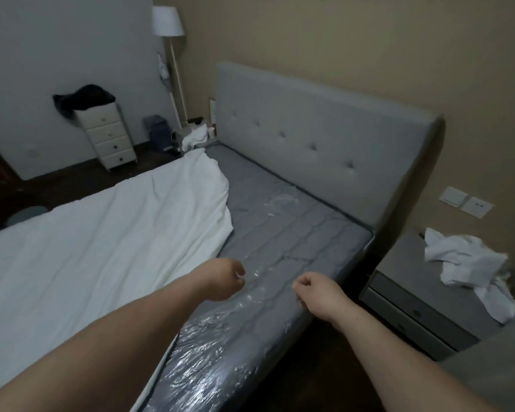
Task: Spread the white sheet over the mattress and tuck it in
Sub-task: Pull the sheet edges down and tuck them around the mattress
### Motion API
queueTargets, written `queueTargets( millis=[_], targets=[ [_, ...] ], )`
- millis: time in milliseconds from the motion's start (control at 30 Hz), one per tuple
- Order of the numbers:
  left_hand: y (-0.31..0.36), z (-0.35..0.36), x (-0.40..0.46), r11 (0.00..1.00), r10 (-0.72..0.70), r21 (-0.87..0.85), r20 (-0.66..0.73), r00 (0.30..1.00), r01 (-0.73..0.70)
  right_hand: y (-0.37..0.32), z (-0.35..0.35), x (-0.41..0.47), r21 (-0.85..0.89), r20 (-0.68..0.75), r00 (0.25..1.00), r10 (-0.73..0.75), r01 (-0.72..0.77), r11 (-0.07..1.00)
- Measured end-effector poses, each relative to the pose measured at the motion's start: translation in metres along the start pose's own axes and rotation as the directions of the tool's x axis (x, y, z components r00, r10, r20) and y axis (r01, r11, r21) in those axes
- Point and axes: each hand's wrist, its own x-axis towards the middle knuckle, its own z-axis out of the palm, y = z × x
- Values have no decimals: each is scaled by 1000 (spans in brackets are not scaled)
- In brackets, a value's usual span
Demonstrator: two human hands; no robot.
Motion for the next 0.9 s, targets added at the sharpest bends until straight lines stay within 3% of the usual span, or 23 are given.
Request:
queueTargets(
  millis=[333,733,900],
  targets=[
    [-16,-27,122,963,-223,-150,9,975,222,-34,-41,196,-98,169,973,-156,174,980],
    [-52,-47,272,885,-378,-260,81,922,386,-100,-84,387,-289,276,939,-204,284,914],
    [-60,-51,320,771,-539,-342,101,837,537,-109,-67,485,-301,428,878,-212,359,883]
  ],
)
